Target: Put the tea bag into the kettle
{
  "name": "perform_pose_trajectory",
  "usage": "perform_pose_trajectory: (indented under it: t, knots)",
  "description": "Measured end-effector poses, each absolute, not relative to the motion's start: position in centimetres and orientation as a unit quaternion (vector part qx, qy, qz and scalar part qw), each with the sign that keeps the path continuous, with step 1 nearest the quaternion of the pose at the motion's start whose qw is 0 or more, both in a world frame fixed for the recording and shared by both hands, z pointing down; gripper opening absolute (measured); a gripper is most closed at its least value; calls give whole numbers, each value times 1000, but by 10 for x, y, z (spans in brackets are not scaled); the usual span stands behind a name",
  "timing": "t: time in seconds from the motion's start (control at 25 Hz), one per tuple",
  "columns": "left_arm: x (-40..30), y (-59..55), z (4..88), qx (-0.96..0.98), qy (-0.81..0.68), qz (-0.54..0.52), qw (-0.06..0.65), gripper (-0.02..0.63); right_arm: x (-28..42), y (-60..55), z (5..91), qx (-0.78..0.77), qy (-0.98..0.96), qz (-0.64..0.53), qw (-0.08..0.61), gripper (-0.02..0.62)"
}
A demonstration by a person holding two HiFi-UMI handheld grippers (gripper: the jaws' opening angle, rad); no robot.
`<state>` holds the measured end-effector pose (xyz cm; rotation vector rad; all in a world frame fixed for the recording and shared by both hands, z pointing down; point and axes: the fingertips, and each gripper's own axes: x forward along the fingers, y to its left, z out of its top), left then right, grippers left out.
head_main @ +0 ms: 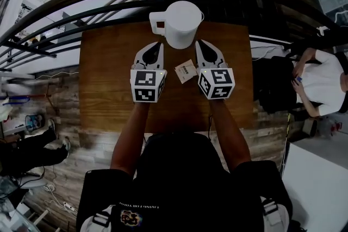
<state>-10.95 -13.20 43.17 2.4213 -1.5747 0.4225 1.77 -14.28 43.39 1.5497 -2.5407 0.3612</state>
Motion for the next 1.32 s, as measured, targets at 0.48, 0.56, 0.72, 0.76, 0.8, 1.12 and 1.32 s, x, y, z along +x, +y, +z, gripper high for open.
perform_pose_trajectory:
  t: [0.48,0.56,0.72,0.76,0.8,1.12,1.32]
  knots:
    - [-73,-24,406,828,-541,109,106,5,25,-22,411,494,-858,127,63,14]
    - [-74,-10,404,825,-543,107,110,5,25,-9,409,493,-858,129,65,14]
    - [-69,16,398,825,-545,105,105,5,32,14,403,492,-859,127,64,14]
    - [-68,23,397,827,-543,104,103,5,34,21,401,491,-860,126,63,14]
    - [-68,30,396,828,-541,103,102,5,34,27,398,491,-860,124,62,14]
    - [-81,90,383,839,-525,101,99,5,29,84,383,507,-852,114,58,13]
    - [-96,135,373,846,-517,94,90,5,17,131,378,518,-847,111,53,14]
